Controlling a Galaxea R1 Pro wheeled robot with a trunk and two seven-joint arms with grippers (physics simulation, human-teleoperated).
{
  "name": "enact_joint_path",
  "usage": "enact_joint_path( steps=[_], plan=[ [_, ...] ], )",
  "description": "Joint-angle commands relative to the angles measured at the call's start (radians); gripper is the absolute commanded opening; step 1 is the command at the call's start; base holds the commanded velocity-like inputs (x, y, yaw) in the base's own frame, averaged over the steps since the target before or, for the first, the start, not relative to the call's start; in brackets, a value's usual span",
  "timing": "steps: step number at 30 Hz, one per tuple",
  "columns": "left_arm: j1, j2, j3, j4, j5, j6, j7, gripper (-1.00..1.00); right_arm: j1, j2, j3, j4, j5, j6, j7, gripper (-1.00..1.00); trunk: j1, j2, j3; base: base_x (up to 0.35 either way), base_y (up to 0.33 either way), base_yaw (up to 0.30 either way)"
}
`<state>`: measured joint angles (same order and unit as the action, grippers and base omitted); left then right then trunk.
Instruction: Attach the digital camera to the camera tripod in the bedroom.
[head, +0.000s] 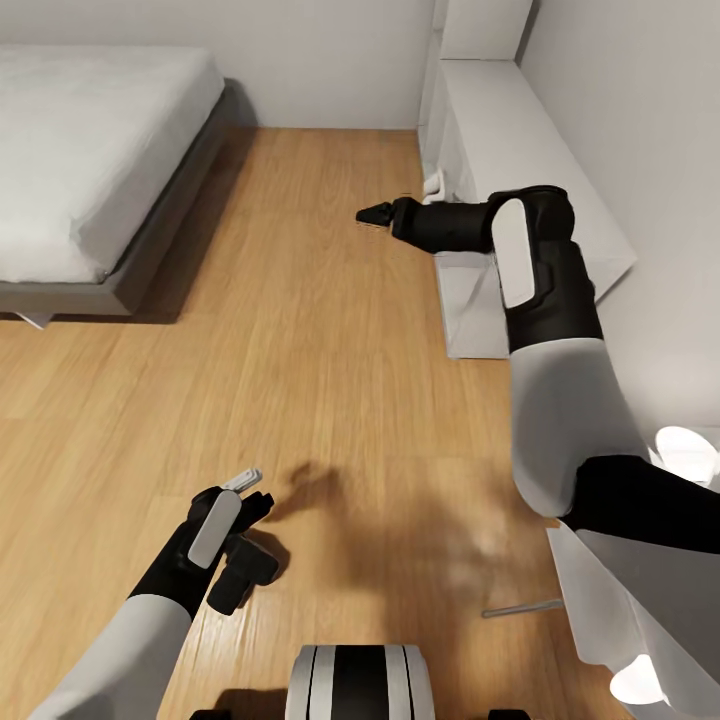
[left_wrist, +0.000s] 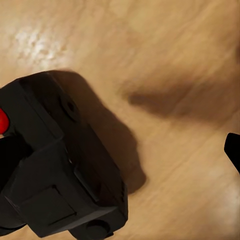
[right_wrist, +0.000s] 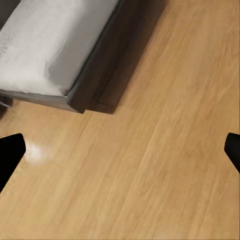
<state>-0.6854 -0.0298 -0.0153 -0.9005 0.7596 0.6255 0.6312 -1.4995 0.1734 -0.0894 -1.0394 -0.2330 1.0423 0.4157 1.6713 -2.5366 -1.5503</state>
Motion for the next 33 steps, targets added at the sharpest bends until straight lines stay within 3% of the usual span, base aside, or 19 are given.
enact_joint_path(
  steps=[1, 4, 8, 15, 29, 33],
  plan=[
    [0.0, 0.0, -0.002, -0.001, 0.01, 0.0, 0.01, 1.0, -0.001, 0.001, -0.007, -0.002, -0.016, 0.005, 0.006, 1.0, 0.0, 0.0, -0.001, 0.0, 0.0, 0.0],
    [0.0, 0.0, -0.002, -0.002, 0.01, 0.0, 0.01, 1.0, -0.001, 0.001, -0.014, -0.005, -0.07, 0.005, 0.002, 1.0, 0.0, 0.0, -0.001, 0.0, 0.0, 0.0],
    [0.0, 0.001, -0.002, -0.003, 0.01, 0.001, 0.01, 1.0, -0.001, 0.001, -0.017, -0.008, -0.102, 0.005, -0.002, 1.0, 0.0, 0.0, -0.001, 0.0, 0.0, 0.0],
    [0.0, 0.001, -0.002, -0.003, 0.01, 0.001, 0.01, 1.0, -0.001, 0.001, -0.018, -0.008, -0.106, 0.005, -0.005, 1.0, 0.0, 0.0, -0.001, 0.0, 0.0, 0.0],
    [0.0, 0.001, -0.002, -0.002, 0.011, 0.005, 0.01, 1.0, -0.001, 0.001, -0.017, -0.008, -0.104, 0.005, -0.026, 1.0, 0.006, -0.004, -0.055, 0.0, 0.0, 0.0],
    [0.0, 0.002, 0.004, -0.01, 0.017, 0.0, 0.003, 1.0, 0.002, 0.001, -0.008, 0.008, -0.098, 0.005, -0.029, 1.0, 0.006, -0.004, -0.055, 0.0, 0.0, 0.0]
  ],
)
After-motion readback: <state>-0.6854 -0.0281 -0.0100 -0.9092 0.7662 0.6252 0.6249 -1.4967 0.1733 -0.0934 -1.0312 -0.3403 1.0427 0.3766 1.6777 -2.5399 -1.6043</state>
